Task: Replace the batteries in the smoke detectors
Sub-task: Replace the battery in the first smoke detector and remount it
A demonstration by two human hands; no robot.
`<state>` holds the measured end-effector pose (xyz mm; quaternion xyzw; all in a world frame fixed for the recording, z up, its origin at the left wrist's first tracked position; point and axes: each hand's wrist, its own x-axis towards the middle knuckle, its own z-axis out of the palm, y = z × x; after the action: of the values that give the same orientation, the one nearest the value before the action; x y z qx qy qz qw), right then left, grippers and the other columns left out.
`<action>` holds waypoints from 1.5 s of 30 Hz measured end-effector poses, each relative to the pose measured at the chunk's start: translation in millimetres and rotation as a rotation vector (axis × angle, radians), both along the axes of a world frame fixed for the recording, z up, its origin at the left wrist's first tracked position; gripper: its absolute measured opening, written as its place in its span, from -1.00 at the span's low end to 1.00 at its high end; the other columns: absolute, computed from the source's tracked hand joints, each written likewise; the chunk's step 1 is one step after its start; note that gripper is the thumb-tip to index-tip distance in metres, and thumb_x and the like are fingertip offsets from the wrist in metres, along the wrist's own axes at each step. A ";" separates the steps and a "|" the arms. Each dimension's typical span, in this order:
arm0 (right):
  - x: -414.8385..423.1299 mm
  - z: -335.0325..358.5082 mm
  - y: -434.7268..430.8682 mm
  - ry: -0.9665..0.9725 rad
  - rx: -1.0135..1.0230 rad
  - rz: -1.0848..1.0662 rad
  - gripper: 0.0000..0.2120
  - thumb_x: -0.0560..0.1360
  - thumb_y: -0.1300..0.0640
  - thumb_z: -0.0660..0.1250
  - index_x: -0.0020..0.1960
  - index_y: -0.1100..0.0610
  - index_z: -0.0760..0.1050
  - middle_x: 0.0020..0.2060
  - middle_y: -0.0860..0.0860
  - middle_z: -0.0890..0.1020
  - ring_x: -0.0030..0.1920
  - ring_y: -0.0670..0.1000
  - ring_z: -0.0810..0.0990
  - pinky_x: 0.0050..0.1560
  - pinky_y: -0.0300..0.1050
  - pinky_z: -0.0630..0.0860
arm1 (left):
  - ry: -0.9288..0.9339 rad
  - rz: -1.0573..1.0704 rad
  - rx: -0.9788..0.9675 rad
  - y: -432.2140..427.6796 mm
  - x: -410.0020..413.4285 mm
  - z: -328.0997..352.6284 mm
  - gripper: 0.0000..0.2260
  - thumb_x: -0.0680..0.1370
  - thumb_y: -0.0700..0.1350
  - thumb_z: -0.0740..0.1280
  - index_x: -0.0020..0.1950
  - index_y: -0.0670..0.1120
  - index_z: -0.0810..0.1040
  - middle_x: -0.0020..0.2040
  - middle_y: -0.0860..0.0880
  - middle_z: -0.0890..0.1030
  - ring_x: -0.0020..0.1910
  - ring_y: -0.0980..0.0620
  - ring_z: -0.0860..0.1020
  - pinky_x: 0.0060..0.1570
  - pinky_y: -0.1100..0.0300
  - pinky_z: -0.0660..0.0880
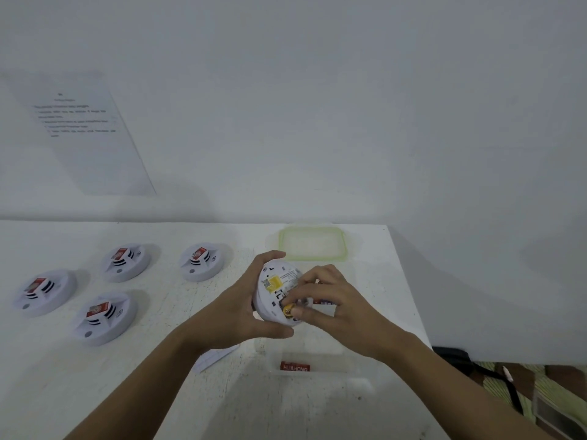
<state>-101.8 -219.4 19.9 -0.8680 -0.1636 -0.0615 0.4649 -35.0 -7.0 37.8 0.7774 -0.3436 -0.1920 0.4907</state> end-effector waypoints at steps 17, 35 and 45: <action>-12.6 5.2 1.6 0.060 0.546 -0.268 -0.92 0.61 0.21 0.34 0.08 0.09 0.58 -0.21 -0.01 0.69 -0.21 0.01 0.62 -0.13 -0.19 0.57 | -0.053 0.052 -0.002 8.7 -12.2 4.2 -0.15 0.35 -0.14 0.63 0.44 0.22 0.18 0.27 0.41 0.40 0.35 0.31 0.41 0.14 0.40 0.51; -10.8 -14.3 -11.1 0.108 -0.299 -0.098 -0.86 0.60 0.02 0.36 0.09 -0.05 0.67 -0.15 -0.20 0.68 -0.25 -0.17 0.58 -0.15 -0.33 0.53 | -0.063 0.173 -0.070 29.7 -12.3 -7.4 -0.10 0.28 -0.21 0.63 0.46 0.18 0.23 0.29 0.38 0.39 0.35 0.28 0.40 0.15 0.32 0.56; 52.9 -22.4 -40.2 0.166 -0.357 -0.405 -0.85 0.56 0.19 0.35 0.05 0.03 0.66 -0.15 -0.12 0.65 -0.25 -0.17 0.54 -0.17 -0.28 0.48 | -0.048 0.179 -0.100 31.5 3.9 -10.5 -0.09 0.30 -0.28 0.64 0.49 0.10 0.23 0.32 0.30 0.40 0.38 0.21 0.42 0.20 0.27 0.56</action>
<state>-48.9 -259.5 -2.5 -0.9532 0.0436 -0.0520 0.2945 -31.2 24.6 27.3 0.7840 -0.2934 -0.1115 0.5356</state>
